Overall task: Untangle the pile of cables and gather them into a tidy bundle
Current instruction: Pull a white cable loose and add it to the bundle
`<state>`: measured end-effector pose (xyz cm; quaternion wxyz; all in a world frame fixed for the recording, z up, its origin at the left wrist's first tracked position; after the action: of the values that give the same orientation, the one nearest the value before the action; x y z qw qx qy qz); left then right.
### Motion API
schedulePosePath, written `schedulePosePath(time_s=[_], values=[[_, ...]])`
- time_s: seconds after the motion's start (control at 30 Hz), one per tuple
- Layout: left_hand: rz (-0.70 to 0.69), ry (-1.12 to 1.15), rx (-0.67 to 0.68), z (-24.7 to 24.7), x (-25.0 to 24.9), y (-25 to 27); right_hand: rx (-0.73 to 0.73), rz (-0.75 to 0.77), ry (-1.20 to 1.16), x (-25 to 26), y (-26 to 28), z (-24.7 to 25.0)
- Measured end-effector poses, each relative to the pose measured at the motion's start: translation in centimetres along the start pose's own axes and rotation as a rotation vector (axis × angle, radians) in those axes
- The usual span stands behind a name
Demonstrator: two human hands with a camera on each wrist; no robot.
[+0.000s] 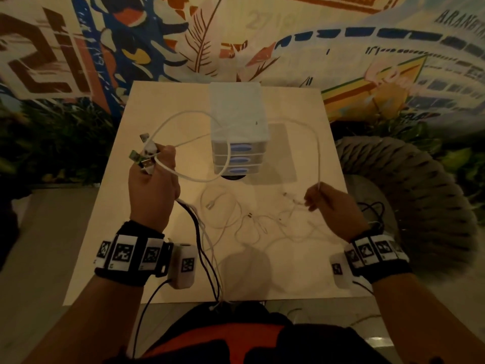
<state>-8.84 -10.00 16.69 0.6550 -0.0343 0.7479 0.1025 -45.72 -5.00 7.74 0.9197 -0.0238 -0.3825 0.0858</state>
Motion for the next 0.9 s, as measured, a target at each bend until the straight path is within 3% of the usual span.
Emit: schedulePosePath(time_s=[0.13,0.33,0.4,0.47,0.53,0.63,0.77,0.9], values=[[0.002,0.017,0.006,0.2,-0.1,0.1,-0.165,0.148,-0.042,4.5,-2.2,5.1],[-0.004,0.007,0.007,0.6,-0.3,0.1,-0.320,0.126,-0.062,5.3,-0.3,8.2],[0.006,0.022,0.009,0.6,-0.2,-0.1,-0.181,0.052,-0.051,4.2,0.0,6.1],[0.021,0.032,0.015,0.4,0.0,-0.2,0.091,0.009,0.079,2.7,-0.1,2.3],[0.038,0.033,0.018,0.0,0.0,-0.2,0.192,-0.009,0.166,0.9,-0.2,-0.4],[0.038,0.030,0.034,-0.3,0.1,-0.3,0.044,-0.035,0.129,0.4,-0.9,-0.3],[0.054,0.015,0.007,0.3,0.5,-0.6,-0.161,0.143,0.074,3.6,-2.5,2.3],[0.047,0.006,0.000,0.4,0.4,-1.0,-0.205,0.080,-0.131,3.2,-4.3,3.4]])
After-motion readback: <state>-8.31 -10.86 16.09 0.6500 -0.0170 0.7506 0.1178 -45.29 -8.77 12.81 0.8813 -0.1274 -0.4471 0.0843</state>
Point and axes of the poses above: each hand's wrist, its own y-axis away from the middle knuckle, its own z-axis out of the back of the hand, x = y × z, the point moved 7 cm from there along -y, towards the middle knuckle, and after that the axes turned 12 degrees about z, right-handed, at the moved point
